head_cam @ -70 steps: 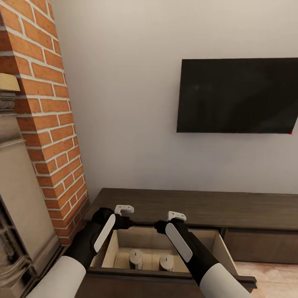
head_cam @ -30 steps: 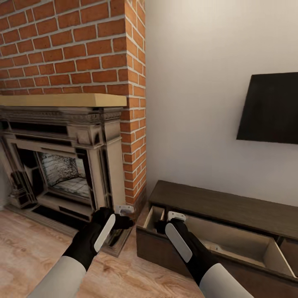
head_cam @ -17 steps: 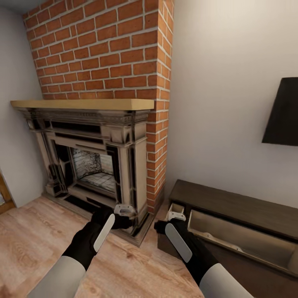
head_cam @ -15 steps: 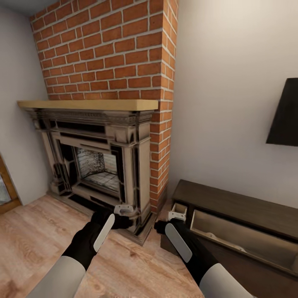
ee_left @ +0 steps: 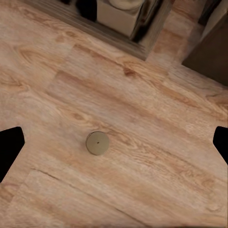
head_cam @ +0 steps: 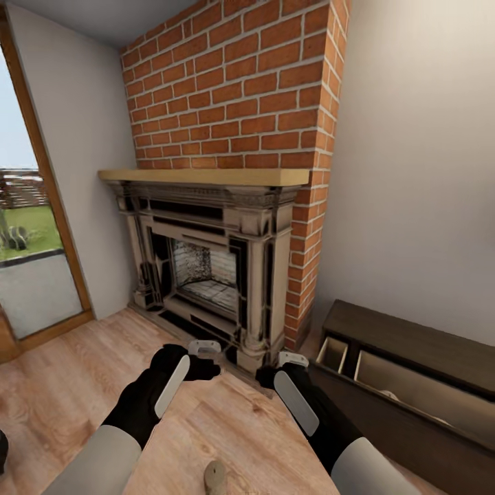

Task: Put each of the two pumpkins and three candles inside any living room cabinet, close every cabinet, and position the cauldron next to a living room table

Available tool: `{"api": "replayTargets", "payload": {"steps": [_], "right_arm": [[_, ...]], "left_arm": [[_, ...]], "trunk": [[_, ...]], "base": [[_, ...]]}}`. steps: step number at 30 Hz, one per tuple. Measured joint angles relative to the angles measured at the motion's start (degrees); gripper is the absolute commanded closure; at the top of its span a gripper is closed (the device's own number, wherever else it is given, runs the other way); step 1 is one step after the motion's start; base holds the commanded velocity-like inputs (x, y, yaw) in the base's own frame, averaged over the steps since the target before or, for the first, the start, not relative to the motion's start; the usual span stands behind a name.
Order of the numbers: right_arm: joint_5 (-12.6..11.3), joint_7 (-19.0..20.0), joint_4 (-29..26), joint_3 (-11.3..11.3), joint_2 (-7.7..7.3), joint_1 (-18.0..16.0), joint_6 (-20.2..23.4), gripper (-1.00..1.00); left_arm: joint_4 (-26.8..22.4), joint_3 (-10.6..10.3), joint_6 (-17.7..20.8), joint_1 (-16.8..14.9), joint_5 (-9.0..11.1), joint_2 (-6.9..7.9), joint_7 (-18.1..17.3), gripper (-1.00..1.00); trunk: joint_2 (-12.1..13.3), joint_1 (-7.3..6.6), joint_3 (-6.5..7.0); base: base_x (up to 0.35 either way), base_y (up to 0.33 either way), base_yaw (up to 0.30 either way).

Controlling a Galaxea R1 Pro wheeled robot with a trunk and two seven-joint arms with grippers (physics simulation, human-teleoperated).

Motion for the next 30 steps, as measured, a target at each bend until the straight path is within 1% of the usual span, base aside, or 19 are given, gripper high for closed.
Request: {"api": "replayTargets", "payload": {"steps": [8,14,17,21,30], "right_arm": [[-0.03,-0.01,0.0,0.07,0.07,0.0,0.0,-1.0],[0.03,0.0,0.0,0.16,0.14,0.0,0.0,-1.0],[0.02,0.0,0.0,0.17,0.14,0.0,-0.01,-1.0],[0.0,0.01,0.0,0.23,0.09,0.0,-0.01,-1.0],[0.01,0.0,0.0,0.16,0.07,0.0,0.0,-1.0]], "left_arm": [[-1.58,0.22,-0.07,0.0,0.11,0.33,-0.01,-1.0],[-1.87,2.55,-0.08,0.0,0.14,0.44,0.0,-1.0],[-1.91,3.09,-0.08,0.0,0.15,0.44,0.0,-1.0],[-1.93,3.3,-0.08,-0.01,0.16,0.44,0.0,-1.0],[-1.87,3.43,-0.2,0.0,0.07,0.6,0.1,-1.0]], "trunk": [[0.0,-0.03,0.0],[0.0,-0.04,0.0],[0.0,-0.05,0.0],[0.0,-0.03,0.0],[0.0,-0.02,0.0]], "base": [[-0.028,0.121,0.269],[0.195,0.183,0.269],[0.22,0.225,0.269],[0.102,0.288,0.269],[0.019,0.281,0.269]]}}
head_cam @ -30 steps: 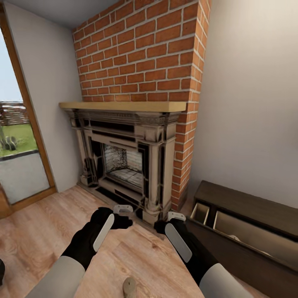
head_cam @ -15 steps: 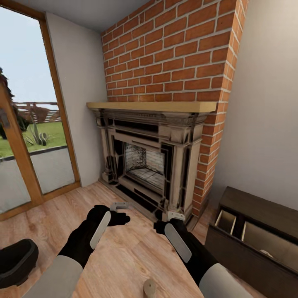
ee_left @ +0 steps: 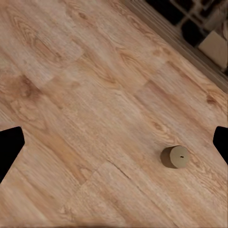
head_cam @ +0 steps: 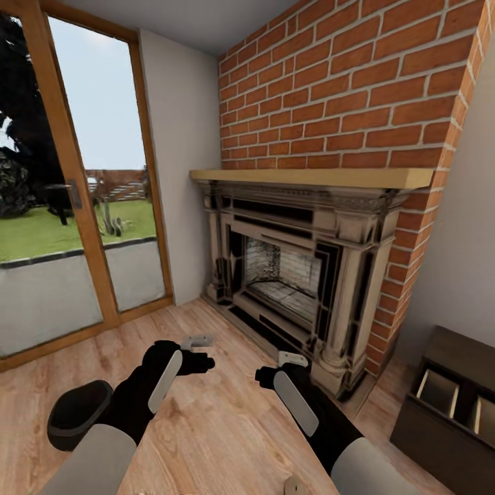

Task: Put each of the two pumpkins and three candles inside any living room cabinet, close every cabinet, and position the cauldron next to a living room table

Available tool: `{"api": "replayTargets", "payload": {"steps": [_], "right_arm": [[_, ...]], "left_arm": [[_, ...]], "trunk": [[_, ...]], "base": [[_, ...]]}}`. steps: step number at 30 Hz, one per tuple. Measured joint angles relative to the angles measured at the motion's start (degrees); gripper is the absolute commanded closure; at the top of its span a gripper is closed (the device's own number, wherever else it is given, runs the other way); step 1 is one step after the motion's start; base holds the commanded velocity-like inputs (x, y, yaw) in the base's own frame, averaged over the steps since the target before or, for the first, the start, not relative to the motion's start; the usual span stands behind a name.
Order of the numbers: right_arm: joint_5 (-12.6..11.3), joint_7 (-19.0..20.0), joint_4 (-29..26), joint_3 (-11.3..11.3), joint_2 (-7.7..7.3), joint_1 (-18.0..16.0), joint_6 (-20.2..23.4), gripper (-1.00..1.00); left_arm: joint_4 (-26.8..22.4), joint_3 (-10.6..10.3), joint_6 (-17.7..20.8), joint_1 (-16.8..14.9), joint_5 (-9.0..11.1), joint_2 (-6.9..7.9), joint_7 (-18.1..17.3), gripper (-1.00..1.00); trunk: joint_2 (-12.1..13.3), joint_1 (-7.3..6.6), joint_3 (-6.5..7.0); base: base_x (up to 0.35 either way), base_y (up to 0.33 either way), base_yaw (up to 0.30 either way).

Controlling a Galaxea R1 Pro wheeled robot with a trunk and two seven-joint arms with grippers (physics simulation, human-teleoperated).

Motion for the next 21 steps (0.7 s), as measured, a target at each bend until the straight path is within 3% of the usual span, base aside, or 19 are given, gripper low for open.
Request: {"api": "replayTargets", "payload": {"steps": [5,17,21], "right_arm": [[-0.02,0.03,-0.01,-0.18,-0.1,0.0,0.01,-1.0],[0.04,0.05,-0.02,0.06,-0.09,0.01,0.02,-1.0],[0.03,0.07,-0.02,0.09,-0.1,0.01,0.02,-1.0]], "left_arm": [[0.68,-0.01,-0.46,0.0,-0.05,2.61,0.21,-1.0],[0.4,0.0,-0.56,0.0,0.0,3.21,0.24,-1.0],[0.4,0.02,-0.51,-0.01,0.0,3.21,0.25,-1.0]], "trunk": [[0.0,-0.03,0.0],[0.0,-0.02,0.0],[0.0,-0.02,0.0]], "base": [[0.23,0.016,0.201],[0.227,-0.101,0.017],[0.179,0.113,0.0]]}}
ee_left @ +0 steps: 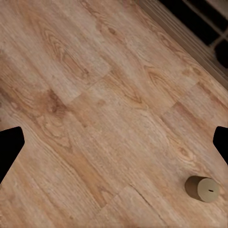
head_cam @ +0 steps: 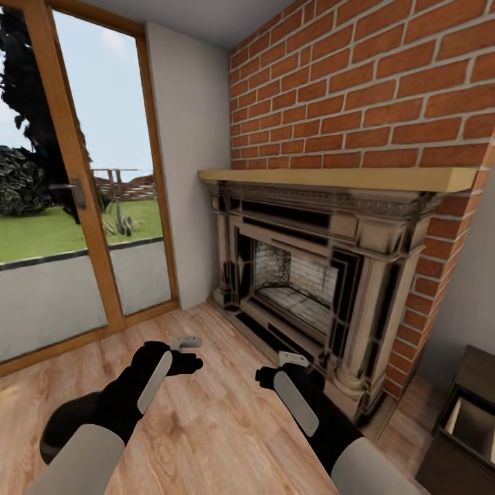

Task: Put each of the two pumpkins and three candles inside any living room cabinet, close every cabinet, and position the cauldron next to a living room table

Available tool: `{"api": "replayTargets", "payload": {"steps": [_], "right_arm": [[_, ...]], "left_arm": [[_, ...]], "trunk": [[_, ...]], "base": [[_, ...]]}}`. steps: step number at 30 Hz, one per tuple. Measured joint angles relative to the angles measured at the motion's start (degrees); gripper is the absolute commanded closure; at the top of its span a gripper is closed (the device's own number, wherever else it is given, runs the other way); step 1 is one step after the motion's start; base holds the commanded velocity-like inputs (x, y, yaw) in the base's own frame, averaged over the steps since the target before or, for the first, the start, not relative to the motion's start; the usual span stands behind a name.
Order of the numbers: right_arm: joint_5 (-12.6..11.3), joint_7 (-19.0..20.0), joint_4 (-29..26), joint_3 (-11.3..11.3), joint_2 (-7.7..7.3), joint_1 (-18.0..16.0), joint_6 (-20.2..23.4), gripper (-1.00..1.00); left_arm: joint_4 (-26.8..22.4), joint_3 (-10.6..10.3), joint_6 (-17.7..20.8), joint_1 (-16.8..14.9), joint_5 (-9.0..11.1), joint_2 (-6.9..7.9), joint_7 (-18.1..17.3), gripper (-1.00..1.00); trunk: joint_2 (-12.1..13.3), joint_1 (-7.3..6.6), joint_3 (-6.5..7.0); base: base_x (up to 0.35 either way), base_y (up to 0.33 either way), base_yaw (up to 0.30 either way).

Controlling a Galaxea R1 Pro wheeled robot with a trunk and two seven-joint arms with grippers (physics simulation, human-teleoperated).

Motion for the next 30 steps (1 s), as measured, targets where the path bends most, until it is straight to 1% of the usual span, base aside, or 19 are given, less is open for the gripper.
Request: {"api": "replayTargets", "payload": {"steps": [13,22,30], "right_arm": [[0.01,-0.03,0.0,0.15,0.0,0.0,0.04,-1.0],[0.01,-0.02,0.1,0.06,0.02,0.0,0.08,-1.0],[0.05,-0.17,0.05,0.04,0.05,0.0,0.08,-1.0]], "left_arm": [[-0.08,0.0,0.0,0.0,0.07,0.0,-0.01,-1.0],[-0.08,-0.08,-0.02,0.01,0.0,-0.07,-0.02,-1.0],[-0.27,-0.06,-0.06,0.0,-0.01,0.0,-0.18,-1.0]], "trunk": [[0.0,0.0,0.0],[0.0,0.0,0.0],[0.0,0.02,0.0]], "base": [[0.18,0.145,0.0],[0.16,-0.043,0.0],[0.038,-0.045,0.0]]}}
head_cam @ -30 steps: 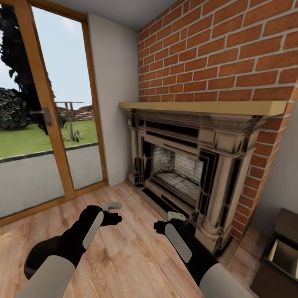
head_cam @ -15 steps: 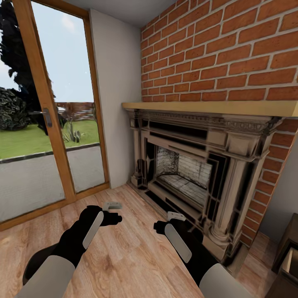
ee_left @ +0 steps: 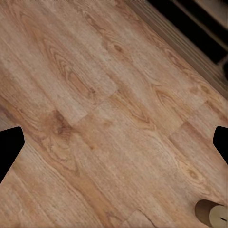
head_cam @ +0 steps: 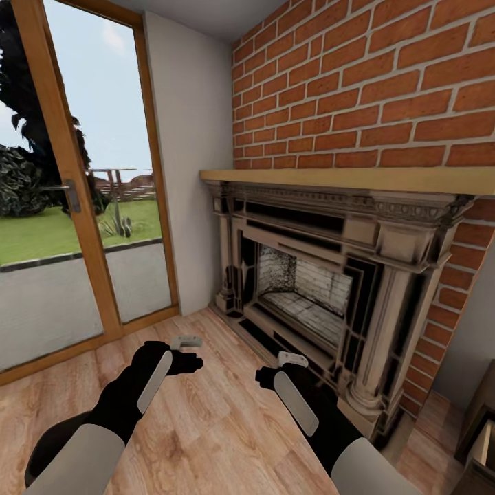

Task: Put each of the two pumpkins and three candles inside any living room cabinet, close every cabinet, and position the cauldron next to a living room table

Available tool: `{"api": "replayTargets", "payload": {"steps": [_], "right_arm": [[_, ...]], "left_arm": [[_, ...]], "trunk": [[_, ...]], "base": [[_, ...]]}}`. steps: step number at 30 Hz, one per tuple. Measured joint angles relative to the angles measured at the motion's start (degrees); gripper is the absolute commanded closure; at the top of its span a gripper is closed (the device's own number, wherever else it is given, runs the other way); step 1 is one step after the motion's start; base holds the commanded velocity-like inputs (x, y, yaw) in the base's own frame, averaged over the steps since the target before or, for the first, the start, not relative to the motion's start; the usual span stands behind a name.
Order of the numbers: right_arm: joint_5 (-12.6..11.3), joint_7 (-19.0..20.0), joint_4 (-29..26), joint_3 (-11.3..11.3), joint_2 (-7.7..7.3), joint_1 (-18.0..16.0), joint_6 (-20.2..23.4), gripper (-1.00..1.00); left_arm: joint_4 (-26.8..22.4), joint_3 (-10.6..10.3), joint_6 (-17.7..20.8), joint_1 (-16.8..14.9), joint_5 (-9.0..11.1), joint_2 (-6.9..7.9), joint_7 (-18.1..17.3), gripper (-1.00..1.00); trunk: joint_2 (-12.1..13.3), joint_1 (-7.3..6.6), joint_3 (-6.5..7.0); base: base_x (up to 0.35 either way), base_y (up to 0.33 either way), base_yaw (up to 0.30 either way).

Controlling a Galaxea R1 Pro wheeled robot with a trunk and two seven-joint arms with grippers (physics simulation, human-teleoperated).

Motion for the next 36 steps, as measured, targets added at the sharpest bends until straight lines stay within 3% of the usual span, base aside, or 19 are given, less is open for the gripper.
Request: {"api": "replayTargets", "payload": {"steps": [12,27,31,34,36], "right_arm": [[-0.02,0.07,-0.04,-0.39,-0.17,0.0,-0.02,-1.0],[-0.22,-0.01,1.33,-0.56,-0.53,0.0,0.18,-1.0],[-0.36,0.12,7.55,-0.57,-1.62,0.14,-0.35,-1.0],[-0.42,1.77,15.18,-0.66,-1.91,0.26,-3.58,-1.0],[-0.55,6.82,21.26,-0.73,-2.43,0.32,-8.96,-1.0]], "left_arm": [[-1.0,0.04,0.04,0.0,0.09,0.0,-0.25,-1.0],[-1.25,0.22,0.14,0.0,0.4,0.26,-0.27,-1.0],[-1.93,0.34,0.32,0.0,0.53,0.33,-0.38,-1.0],[-2.46,1.71,0.54,0.0,0.6,0.32,-0.53,-1.0],[-2.62,2.86,0.63,0.0,0.69,0.28,-0.62,-1.0]], "trunk": [[0.0,0.0,0.0],[-6.0,3.29,-2.69],[-7.61,4.17,-3.41],[-8.81,4.83,-3.95],[-9.61,5.27,-4.31]], "base": [[0.0,0.0,0.0],[0.0,0.0,0.0],[0.0,0.0,0.0],[0.0,0.0,0.0],[0.0,0.0,0.0]]}}
